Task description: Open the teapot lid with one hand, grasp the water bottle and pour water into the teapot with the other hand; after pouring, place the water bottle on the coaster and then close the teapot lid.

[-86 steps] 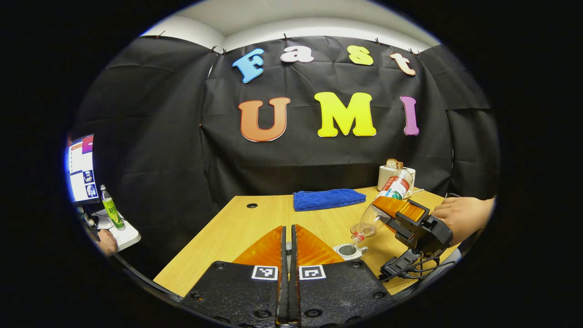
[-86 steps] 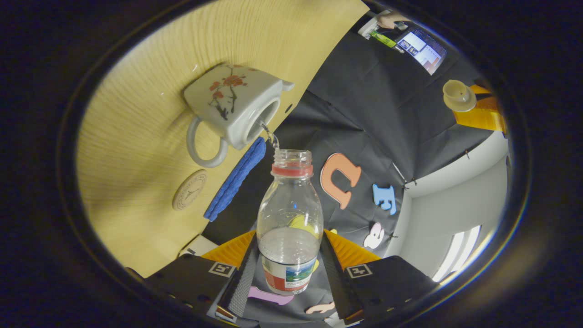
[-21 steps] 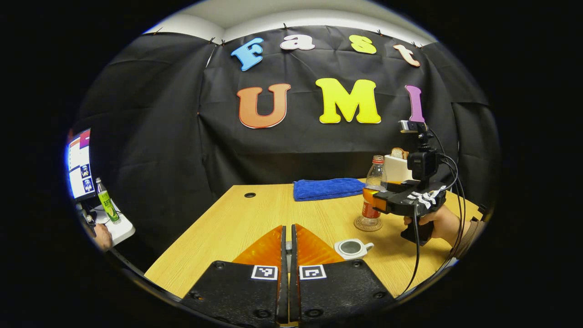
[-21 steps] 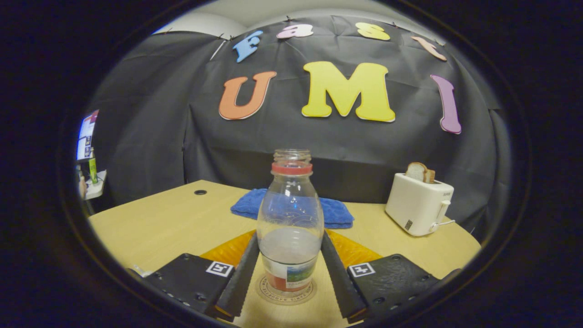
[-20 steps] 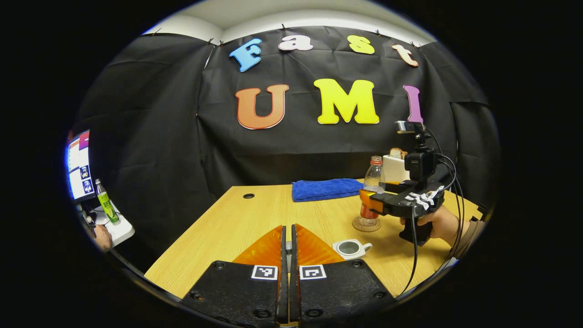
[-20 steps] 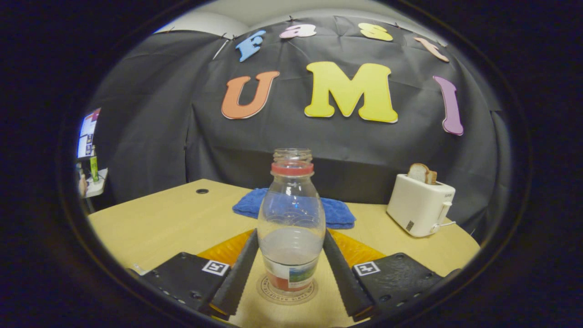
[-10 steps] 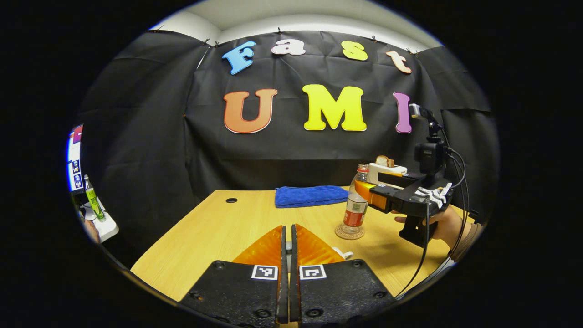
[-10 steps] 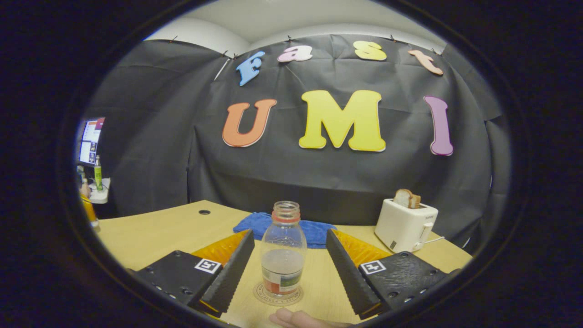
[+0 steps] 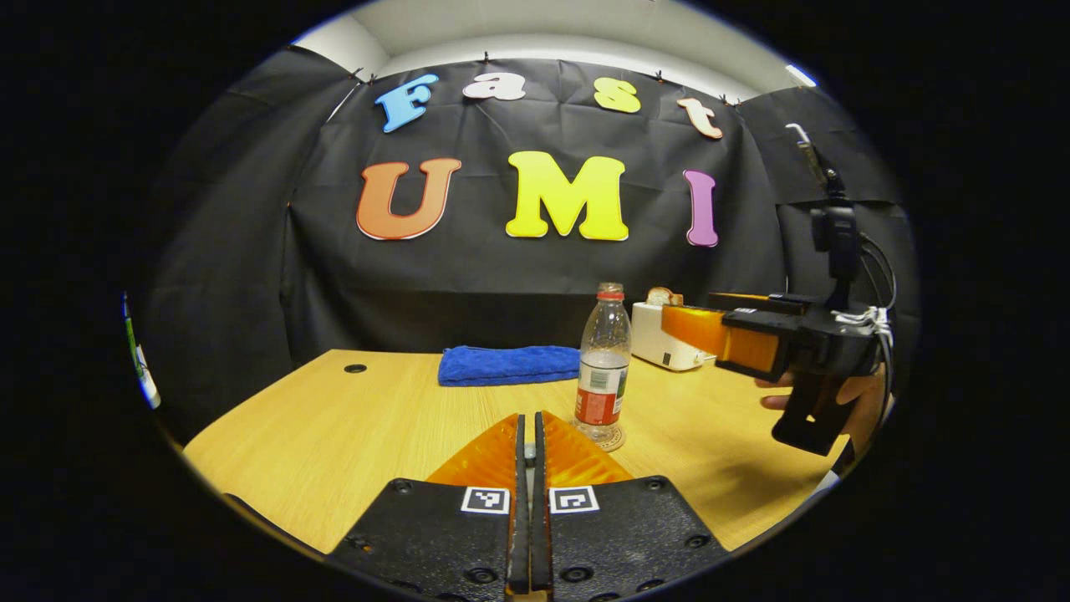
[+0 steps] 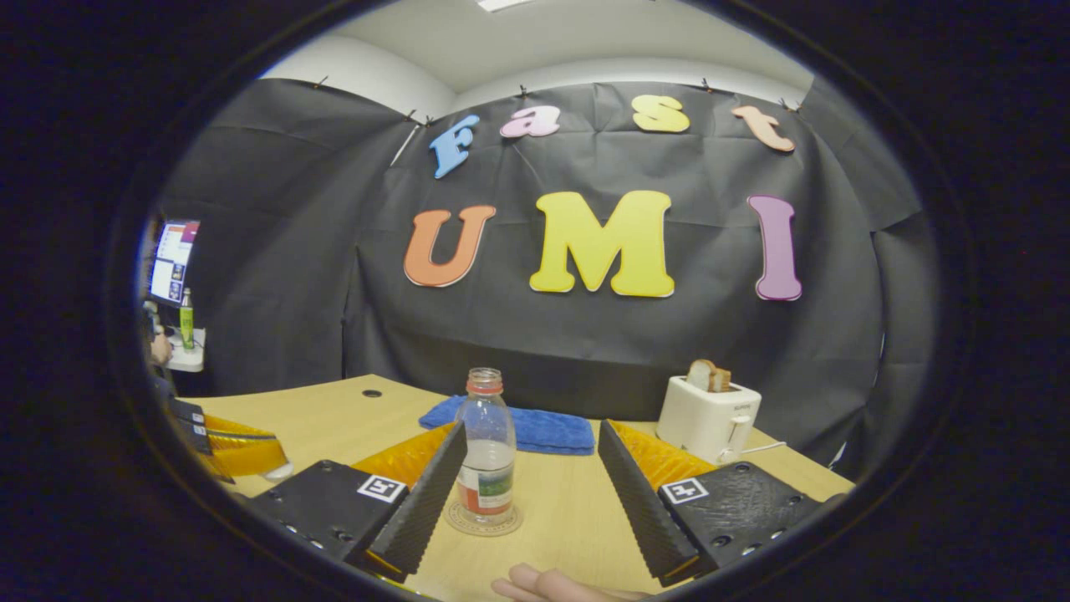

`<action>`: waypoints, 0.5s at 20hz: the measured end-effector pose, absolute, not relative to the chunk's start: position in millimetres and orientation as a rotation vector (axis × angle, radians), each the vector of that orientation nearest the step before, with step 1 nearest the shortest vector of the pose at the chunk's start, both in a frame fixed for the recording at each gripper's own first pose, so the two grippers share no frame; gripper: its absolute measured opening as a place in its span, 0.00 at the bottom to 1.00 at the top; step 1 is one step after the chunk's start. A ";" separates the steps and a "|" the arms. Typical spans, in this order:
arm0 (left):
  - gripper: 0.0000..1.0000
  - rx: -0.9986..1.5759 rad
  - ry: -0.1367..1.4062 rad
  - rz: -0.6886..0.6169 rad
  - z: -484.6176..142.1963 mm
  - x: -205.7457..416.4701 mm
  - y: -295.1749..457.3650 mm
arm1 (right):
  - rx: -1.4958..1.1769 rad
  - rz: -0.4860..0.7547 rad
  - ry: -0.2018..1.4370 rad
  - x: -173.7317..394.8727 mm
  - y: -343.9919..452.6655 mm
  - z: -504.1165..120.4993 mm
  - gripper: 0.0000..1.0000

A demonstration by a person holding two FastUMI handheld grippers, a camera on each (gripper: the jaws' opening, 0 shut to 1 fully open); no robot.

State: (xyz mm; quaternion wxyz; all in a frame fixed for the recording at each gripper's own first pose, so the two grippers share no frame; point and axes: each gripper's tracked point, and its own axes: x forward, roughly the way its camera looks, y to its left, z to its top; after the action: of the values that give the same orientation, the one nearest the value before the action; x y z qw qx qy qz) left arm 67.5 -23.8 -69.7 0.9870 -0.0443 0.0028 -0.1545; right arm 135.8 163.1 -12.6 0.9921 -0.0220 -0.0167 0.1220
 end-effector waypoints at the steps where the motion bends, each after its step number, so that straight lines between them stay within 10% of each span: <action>1: 0.04 -0.098 0.018 -0.305 -75.1 71.1 -28.7 | -0.038 0.243 -0.038 129.8 156.2 -15.1 0.97; 10: 0.04 -0.080 0.018 -0.213 -95.1 88.2 -26.1 | 0.044 0.235 -0.102 97.9 108.7 -24.5 0.95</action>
State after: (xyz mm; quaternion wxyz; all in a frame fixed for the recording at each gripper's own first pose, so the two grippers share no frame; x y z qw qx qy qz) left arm 88.2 -26.1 -95.1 0.9935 -0.0398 0.0092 -0.1060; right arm 97.9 108.7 -24.5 0.9915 0.0221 -0.0510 0.1174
